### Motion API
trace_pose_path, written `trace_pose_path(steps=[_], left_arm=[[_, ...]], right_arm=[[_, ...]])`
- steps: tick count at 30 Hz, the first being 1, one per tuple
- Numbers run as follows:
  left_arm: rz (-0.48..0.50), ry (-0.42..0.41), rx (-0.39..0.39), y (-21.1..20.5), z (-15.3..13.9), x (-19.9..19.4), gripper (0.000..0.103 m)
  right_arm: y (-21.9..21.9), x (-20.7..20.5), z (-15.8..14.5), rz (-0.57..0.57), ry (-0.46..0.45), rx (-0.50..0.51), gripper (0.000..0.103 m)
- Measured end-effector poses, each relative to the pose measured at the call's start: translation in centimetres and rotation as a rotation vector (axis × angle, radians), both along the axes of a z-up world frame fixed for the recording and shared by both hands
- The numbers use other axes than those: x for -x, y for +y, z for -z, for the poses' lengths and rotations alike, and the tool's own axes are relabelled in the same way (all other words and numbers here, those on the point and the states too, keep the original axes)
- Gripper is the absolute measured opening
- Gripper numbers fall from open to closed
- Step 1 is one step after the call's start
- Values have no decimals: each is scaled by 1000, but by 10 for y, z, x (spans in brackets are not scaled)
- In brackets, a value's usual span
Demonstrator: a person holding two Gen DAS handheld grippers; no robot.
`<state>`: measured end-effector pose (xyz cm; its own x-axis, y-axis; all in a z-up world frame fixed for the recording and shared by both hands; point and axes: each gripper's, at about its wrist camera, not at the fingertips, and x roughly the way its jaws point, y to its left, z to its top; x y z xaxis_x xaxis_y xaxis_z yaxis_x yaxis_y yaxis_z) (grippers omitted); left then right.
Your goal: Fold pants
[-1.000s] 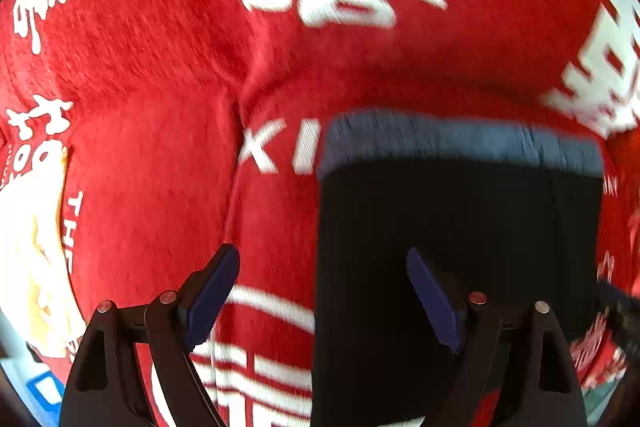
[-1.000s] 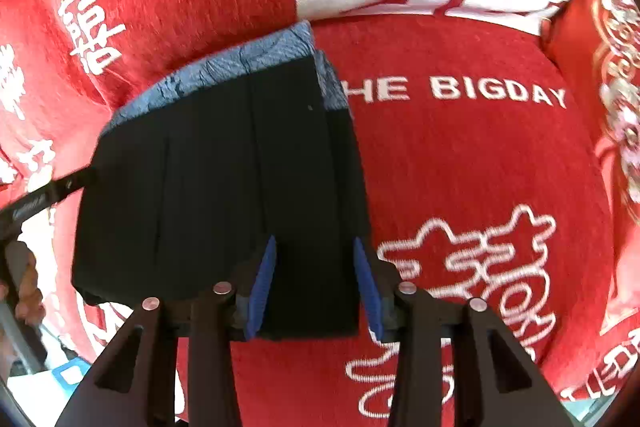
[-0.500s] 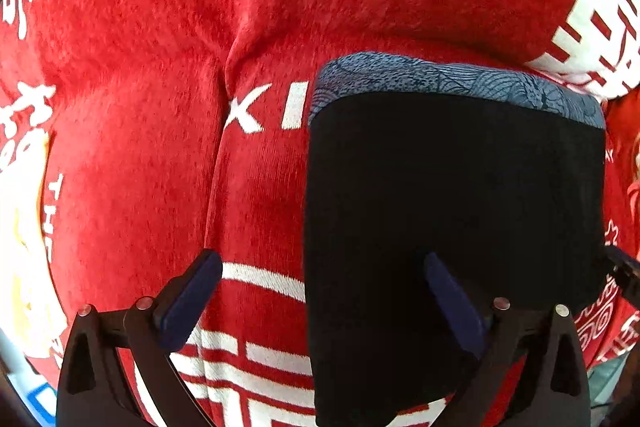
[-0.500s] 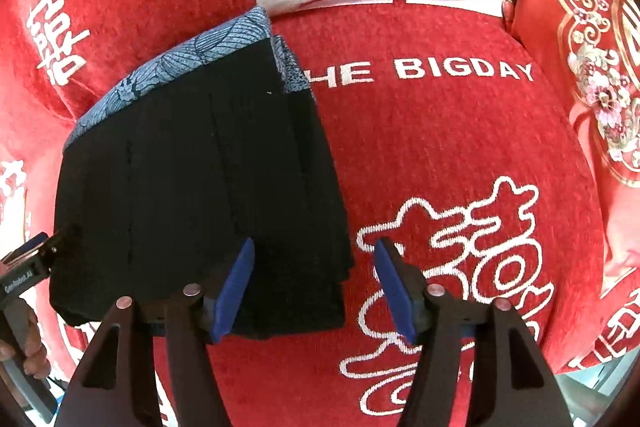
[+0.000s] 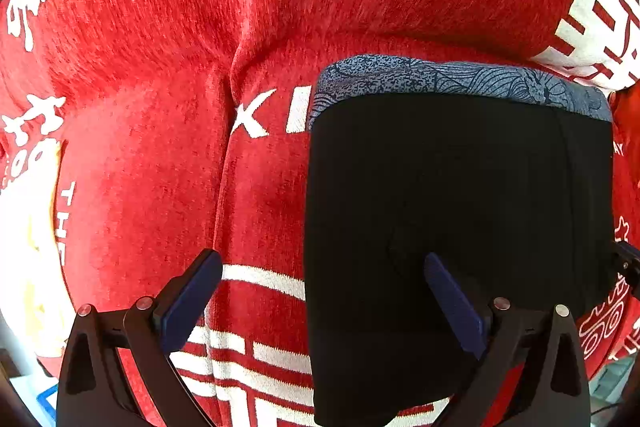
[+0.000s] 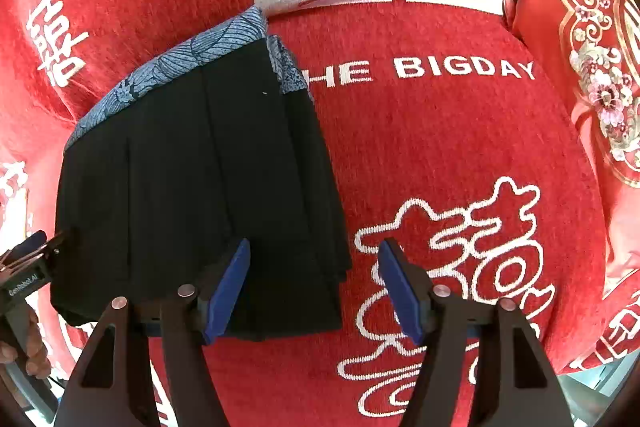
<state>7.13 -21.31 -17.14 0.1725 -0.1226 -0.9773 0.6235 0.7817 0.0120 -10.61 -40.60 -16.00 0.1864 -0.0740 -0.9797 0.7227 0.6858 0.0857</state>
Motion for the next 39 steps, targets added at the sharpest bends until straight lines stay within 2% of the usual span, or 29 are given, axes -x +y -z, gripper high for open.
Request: trace_pose_path(steps=[7,10,14,20,29,34,39], left_arm=[[-1,-11,-36,-4,-6,5,102],[11,-23,-53,-6,-9,7,102],[14,-22,-71,-7,-8,6,102],[7,13,-77,-6,-5,1,102],[-5,85,-74,-5,0,-8,102],[-8,142,-36,-3,-1,-21,102],[15,187,71,-5,-12,-43,102]], right_arm=[[-8,-3,3,-54,3,-33,70],[-14,-4,6,-74,7,-45,77],[-22,-4,9,-82,2,-70,80],[-36,-2,15,-80,-9,-134,85],[-59,-6,23,-116,-18,-196,86],[-64,0,14,-123,-80,-220,86],[-93,1,0,-133,-212,-284,86]])
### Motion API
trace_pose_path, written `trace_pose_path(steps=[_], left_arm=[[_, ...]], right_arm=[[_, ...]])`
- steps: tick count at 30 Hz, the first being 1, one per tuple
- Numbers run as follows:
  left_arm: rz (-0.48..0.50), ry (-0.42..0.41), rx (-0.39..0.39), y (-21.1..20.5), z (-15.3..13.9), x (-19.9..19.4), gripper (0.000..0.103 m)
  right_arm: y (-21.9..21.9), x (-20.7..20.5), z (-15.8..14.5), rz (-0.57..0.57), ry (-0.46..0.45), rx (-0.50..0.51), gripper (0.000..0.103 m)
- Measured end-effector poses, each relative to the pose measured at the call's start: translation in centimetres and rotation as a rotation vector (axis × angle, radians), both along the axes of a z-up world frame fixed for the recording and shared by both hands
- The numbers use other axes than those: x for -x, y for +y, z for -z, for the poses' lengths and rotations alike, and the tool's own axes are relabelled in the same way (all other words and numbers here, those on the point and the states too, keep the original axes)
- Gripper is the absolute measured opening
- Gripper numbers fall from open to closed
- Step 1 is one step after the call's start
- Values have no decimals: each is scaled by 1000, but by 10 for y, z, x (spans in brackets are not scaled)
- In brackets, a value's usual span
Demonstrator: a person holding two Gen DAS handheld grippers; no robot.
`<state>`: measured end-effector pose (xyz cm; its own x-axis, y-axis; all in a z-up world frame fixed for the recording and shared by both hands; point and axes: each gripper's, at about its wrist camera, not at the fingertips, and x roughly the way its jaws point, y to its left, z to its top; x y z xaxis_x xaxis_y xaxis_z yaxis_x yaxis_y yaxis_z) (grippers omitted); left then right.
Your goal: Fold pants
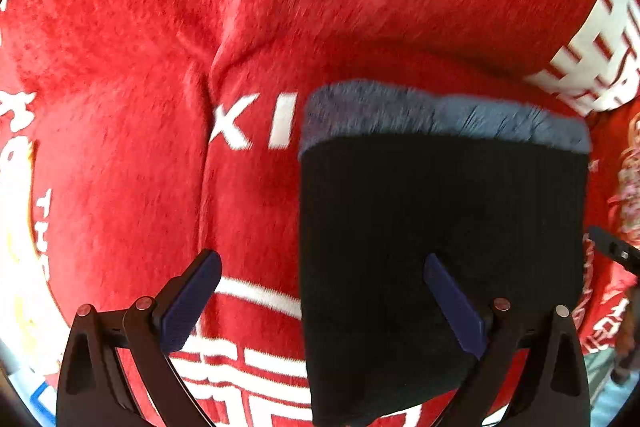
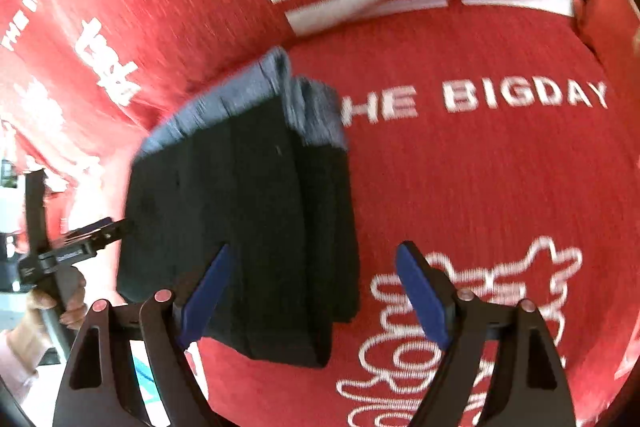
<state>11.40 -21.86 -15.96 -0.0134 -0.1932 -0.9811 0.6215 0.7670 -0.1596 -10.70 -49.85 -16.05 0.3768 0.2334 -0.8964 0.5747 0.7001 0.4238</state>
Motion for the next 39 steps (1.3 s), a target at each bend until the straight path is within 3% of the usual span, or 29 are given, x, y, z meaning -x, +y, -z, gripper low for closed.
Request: trace_pose_path(steps=[5,10,14,21,25,32,39], left_arm=[[78,107,83,-11,6,-20,102],[143,252,131,-17,32,-27,102],[155,276,117,-17,48,-20,102],[103,331,173,-33,60,-10,102],[80,287,156,-39,59,-5,103],[58,211,194,-32,31,3,71],[48,181,211,-22,-1,13,66]], right_arm=[[-28,-14,15,-73,-62,-142,86],[-27,-22,44,-133,-98,-297,86],[-17,-23,61,-155,-88,-332,86],[-20,-23,69,-149,-181,-424,86],[-18,-25,65,-128,-167,-409,84],[-18,-20,55,-71,-138,-430,48],[-12,-9,40,-22,-182,-510,46]])
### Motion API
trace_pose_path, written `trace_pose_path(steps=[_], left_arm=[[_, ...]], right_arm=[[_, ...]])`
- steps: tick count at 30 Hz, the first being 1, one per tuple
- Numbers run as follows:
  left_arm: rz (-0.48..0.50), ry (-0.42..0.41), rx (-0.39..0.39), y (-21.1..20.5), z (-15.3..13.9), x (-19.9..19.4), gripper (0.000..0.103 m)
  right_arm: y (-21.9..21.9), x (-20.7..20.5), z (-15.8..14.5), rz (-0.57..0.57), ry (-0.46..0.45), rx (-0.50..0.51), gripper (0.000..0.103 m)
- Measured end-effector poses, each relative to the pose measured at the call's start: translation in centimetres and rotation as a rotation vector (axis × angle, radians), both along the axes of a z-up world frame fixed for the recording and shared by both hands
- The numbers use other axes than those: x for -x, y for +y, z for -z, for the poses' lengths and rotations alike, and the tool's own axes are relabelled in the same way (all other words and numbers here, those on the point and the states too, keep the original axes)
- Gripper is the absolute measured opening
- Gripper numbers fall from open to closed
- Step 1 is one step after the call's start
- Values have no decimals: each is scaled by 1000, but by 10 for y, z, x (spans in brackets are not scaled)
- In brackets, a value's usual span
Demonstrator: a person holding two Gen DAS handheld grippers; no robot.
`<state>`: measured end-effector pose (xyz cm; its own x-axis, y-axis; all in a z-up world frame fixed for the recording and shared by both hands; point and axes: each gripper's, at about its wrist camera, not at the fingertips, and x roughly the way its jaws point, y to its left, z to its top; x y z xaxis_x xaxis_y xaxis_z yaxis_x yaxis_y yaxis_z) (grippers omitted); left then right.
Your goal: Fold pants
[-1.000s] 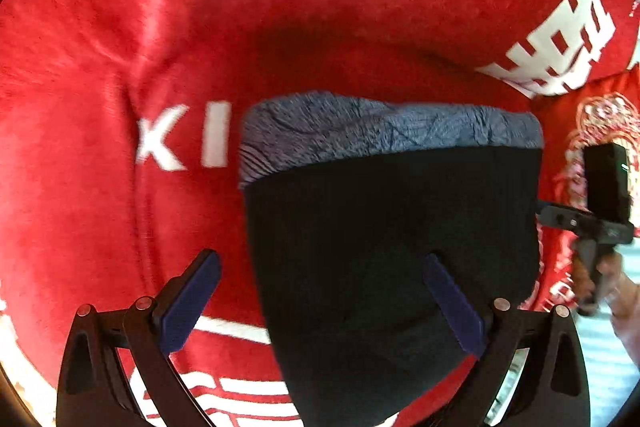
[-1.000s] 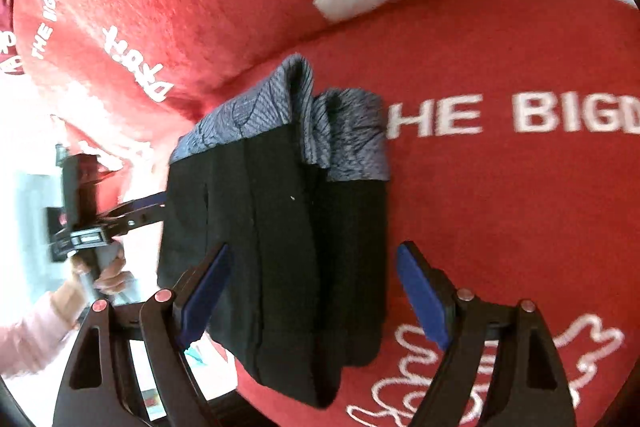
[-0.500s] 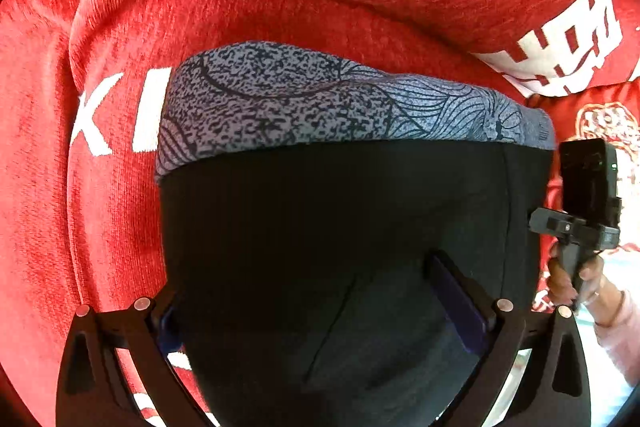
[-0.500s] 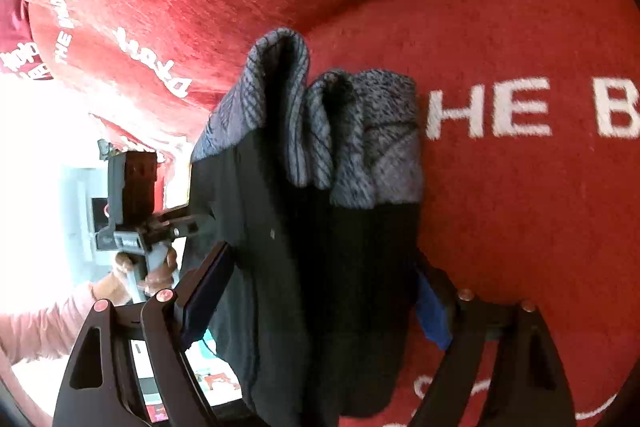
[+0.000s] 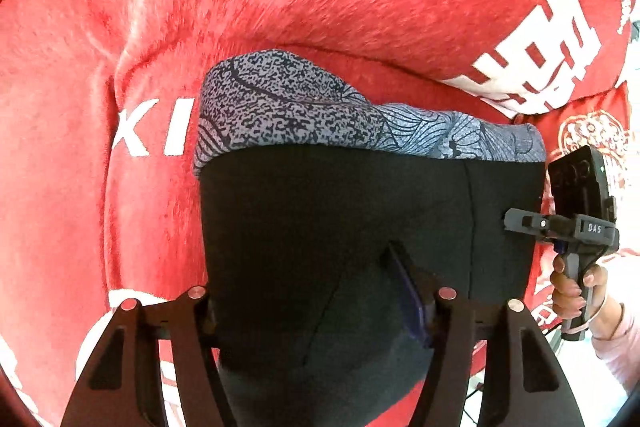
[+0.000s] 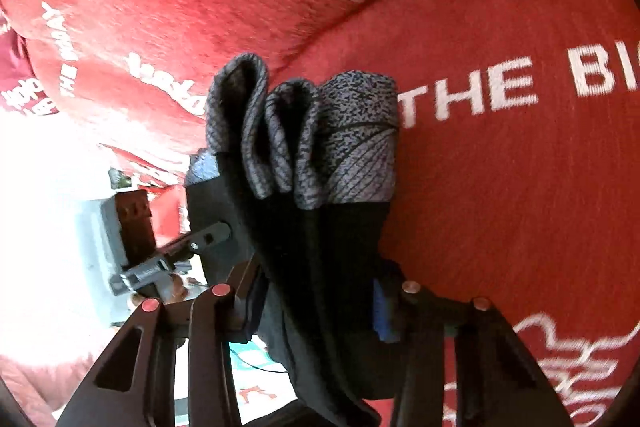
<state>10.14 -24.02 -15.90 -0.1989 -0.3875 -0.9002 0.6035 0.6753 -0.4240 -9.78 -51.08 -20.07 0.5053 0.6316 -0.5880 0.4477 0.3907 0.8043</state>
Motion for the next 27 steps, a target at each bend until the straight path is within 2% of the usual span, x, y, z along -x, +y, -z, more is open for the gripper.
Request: trace_pose_path(steps=[8,12,16,20,23,27], left_arm=[[40,-2,19,40,-36,22,65],[51,5,12,59,-39,41,66],[36,26,-7,81,-25,57,66],[-7,26,-37,99,8,67,66],[-50,-4,-9,108,17,68,78],[-64,-22,-21,110,19,67,84]], right_arm=[[37,37,-37,19,-31,-27,45],[65,59,-41,37,-23,-31,45],[89,73,-34,44,-6,-29,46],[108,78,-12,10,39,17,47],[109,79,0,-3,52,73,52],[107,77,3,15,56,94,57]])
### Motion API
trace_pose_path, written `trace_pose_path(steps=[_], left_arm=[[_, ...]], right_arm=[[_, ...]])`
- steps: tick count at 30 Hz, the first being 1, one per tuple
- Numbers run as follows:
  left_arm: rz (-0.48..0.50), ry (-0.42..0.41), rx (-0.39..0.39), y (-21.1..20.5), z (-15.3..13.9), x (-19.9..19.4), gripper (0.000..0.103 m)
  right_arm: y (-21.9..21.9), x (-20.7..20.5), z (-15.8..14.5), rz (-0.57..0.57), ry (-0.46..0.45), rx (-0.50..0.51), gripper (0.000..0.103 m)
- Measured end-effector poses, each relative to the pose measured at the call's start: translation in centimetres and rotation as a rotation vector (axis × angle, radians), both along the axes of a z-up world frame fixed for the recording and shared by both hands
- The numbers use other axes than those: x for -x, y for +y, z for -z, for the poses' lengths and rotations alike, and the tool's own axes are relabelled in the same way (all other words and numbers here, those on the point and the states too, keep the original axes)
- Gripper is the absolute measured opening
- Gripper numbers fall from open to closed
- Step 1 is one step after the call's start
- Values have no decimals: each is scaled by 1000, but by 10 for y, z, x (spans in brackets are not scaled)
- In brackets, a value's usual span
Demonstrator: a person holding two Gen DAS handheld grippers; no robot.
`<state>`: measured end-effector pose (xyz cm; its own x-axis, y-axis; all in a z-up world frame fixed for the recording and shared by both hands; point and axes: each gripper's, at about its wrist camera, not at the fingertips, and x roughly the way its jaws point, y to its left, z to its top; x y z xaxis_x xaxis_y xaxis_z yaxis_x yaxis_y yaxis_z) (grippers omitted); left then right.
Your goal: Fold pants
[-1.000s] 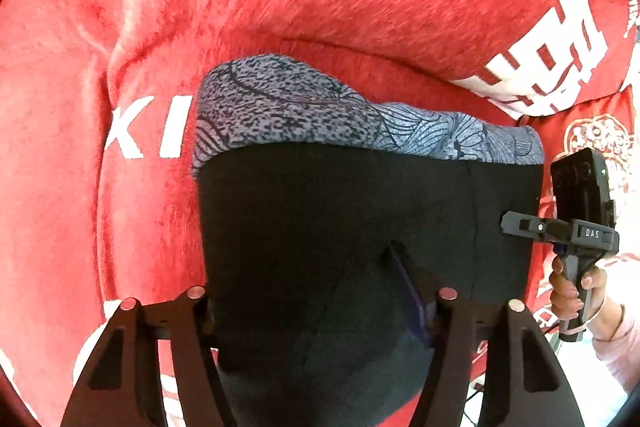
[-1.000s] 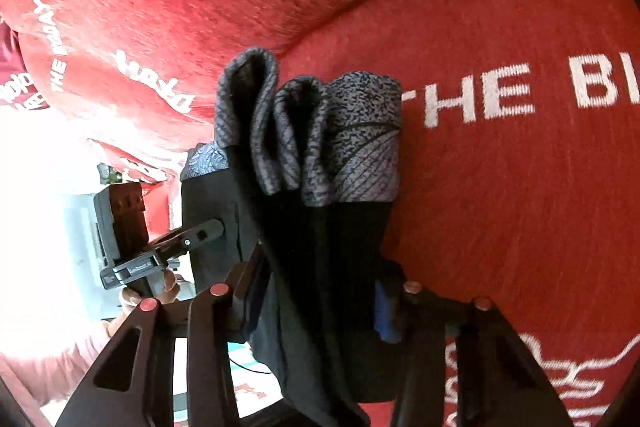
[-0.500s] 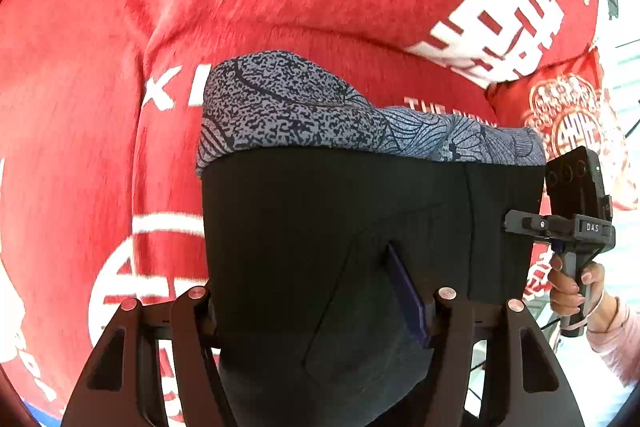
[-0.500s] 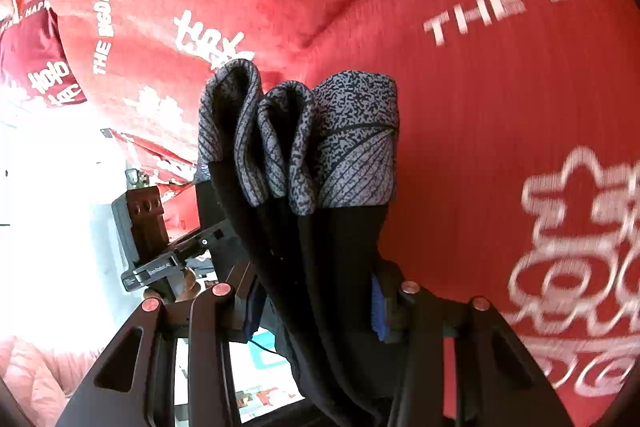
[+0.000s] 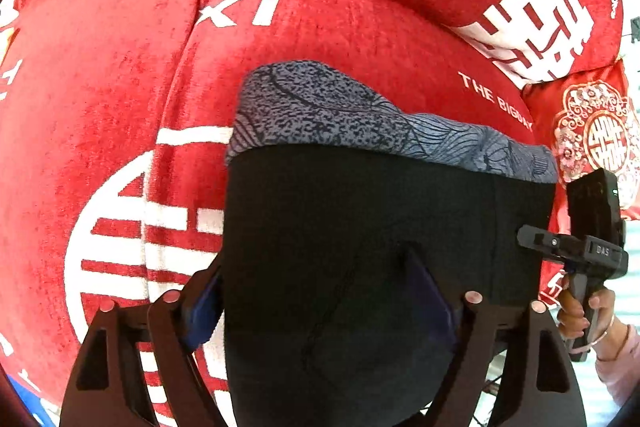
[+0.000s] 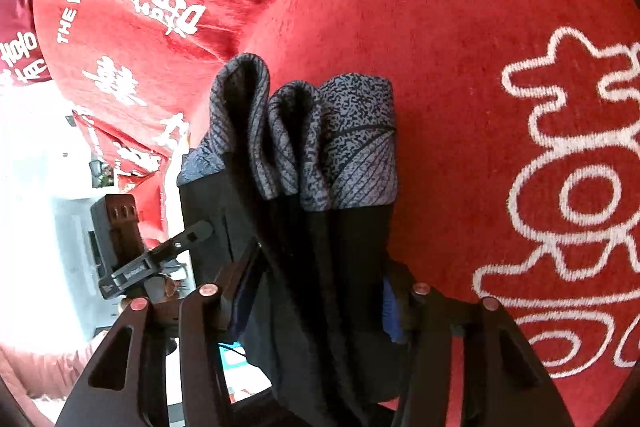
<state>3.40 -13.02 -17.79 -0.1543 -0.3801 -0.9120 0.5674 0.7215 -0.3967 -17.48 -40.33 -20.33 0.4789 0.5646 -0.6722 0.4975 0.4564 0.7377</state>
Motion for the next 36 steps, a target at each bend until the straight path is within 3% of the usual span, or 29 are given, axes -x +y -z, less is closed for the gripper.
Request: trace_pose_path(steps=[12,14,20,25,30,32,36], left_arm=[[-60,-203,-132,20,-31,-2,84],[-70,-211,-146,24,-33,-2,84],[-63,-243,-186,31,-37,-2,84],[-39,-263,-227,36,-36,5,84],[-31,-284,-261,42,-40,16,84],[-33,-293,-273,44,-42,19,103],[-36,-310,-293,50,-52,26,103]], right_arm=[[9,23,-45,143,114,187,73],[10,29,-56,157,137,238,78],[15,52,-72,168,242,384,78],[14,71,-65,236,331,403,81],[22,80,-71,245,397,495,89],[25,82,-75,241,415,532,89],[31,85,-81,241,465,589,89]])
